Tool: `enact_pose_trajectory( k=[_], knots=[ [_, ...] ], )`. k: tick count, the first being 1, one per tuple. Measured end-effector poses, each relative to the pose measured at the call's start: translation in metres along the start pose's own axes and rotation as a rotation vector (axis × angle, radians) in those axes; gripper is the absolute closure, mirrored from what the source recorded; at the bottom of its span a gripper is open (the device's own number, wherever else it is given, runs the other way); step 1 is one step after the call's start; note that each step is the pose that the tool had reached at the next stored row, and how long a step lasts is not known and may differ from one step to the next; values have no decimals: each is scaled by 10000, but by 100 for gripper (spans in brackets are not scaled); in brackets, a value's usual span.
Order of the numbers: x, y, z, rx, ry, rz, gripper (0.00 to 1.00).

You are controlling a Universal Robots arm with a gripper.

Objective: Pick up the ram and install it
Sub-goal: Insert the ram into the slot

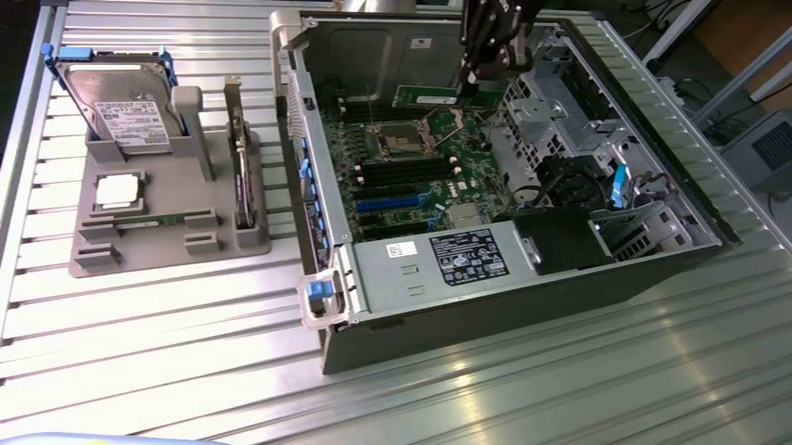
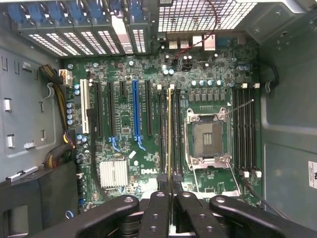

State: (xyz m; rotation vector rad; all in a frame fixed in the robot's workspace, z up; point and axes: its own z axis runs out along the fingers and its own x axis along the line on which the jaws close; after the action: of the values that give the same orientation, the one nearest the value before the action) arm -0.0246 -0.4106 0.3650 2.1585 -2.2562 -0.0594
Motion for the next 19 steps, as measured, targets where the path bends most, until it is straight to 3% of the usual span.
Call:
enact_pose_trajectory(
  k=[19],
  knots=[
    [1, -4, 111, 0, -1, 0, 88]
  ],
)
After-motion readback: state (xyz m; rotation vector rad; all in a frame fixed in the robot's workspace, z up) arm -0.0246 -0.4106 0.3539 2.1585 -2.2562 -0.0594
